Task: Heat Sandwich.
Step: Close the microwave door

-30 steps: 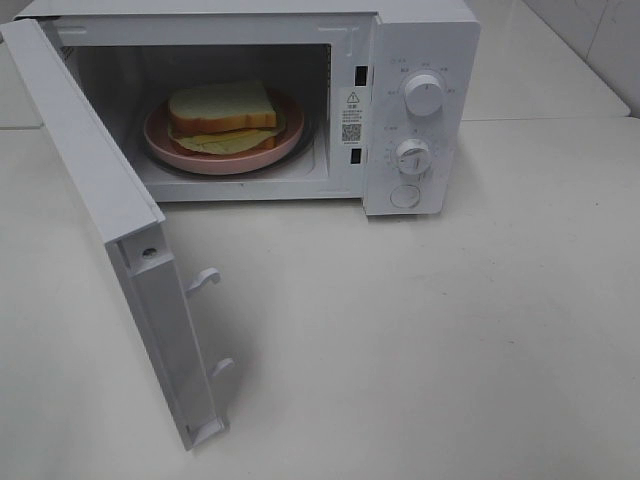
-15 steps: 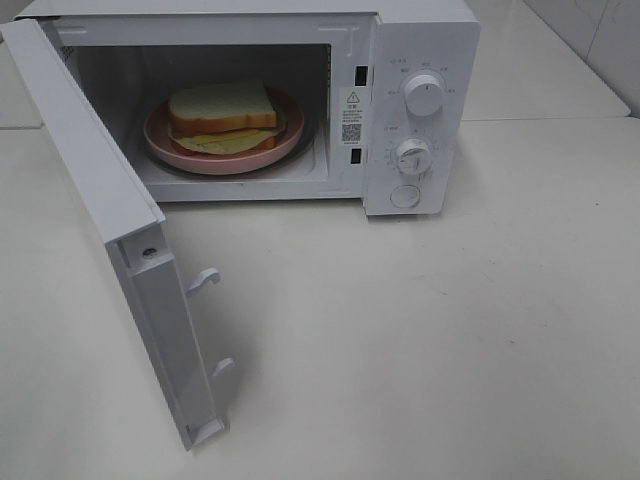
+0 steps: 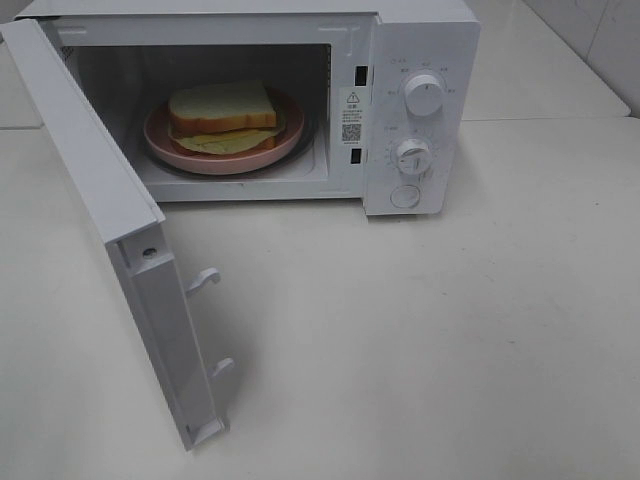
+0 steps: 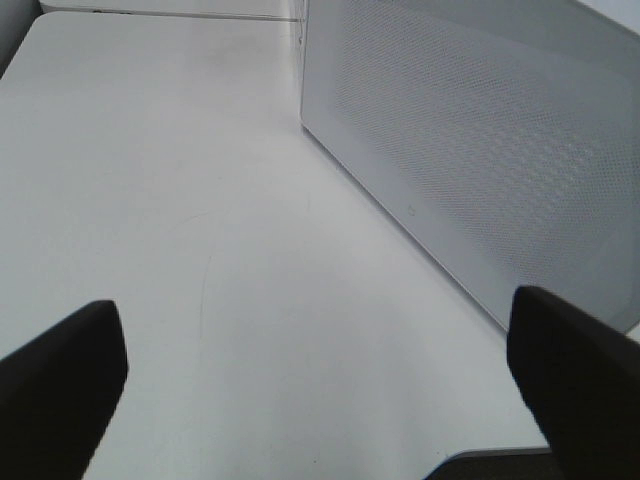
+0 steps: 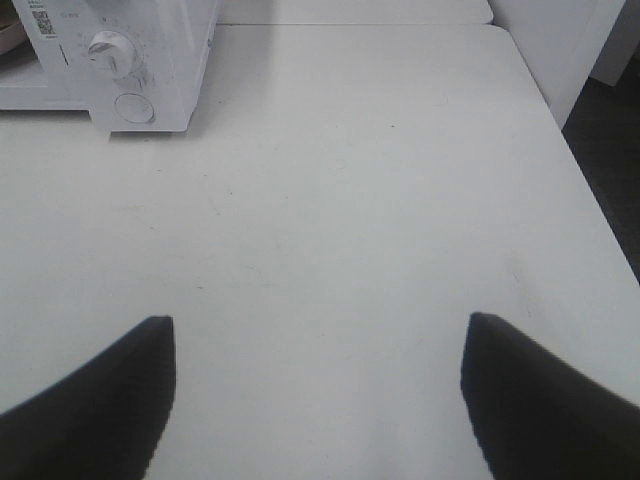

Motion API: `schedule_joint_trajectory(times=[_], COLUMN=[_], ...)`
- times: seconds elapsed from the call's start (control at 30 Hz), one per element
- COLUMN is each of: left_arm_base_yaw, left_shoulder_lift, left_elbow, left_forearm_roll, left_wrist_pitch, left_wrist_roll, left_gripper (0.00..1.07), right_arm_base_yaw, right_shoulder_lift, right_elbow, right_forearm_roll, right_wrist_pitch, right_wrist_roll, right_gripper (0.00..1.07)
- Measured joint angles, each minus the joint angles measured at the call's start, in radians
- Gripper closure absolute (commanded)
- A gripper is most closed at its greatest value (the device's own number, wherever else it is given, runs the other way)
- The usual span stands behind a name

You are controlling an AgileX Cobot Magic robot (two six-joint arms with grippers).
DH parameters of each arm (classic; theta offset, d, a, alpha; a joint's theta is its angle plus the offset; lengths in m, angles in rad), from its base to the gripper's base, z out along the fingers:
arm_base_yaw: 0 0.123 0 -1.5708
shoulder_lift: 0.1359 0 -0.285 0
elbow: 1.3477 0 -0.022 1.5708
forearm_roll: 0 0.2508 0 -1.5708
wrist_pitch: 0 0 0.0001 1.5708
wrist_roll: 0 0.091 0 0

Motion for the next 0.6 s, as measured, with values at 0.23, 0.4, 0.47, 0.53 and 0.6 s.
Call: schedule_joint_trajectory(times=[0.23,0.4,0.47,0.53,0.6], left_arm_base_yaw=[0.000,0.000,0.000,0.000,0.000], left_shoulder_lift=[0.000,0.000,0.000,0.000,0.000], left_elbow=[0.000,0.000,0.000,0.000,0.000], left_forearm_roll=[0.000,0.000,0.000,0.000,0.000], left_wrist_pitch=[0.000,0.000,0.000,0.000,0.000], left_wrist_roll=[0.000,0.000,0.000,0.000,0.000], left_gripper=[0.09,0.09,0.09,0.09,0.09], right_arm_base_yaw=[0.000,0.000,0.000,0.000,0.000], right_shoulder_lift=[0.000,0.000,0.000,0.000,0.000], right_elbow=[0.000,0.000,0.000,0.000,0.000], right_forearm_roll=[0.000,0.000,0.000,0.000,0.000], right_wrist_pitch=[0.000,0.000,0.000,0.000,0.000], right_wrist_roll=[-0.001,-0.001,-0.001,-0.001,-0.001], right_gripper=[0.31,0.32,0.32,0.32,0.32])
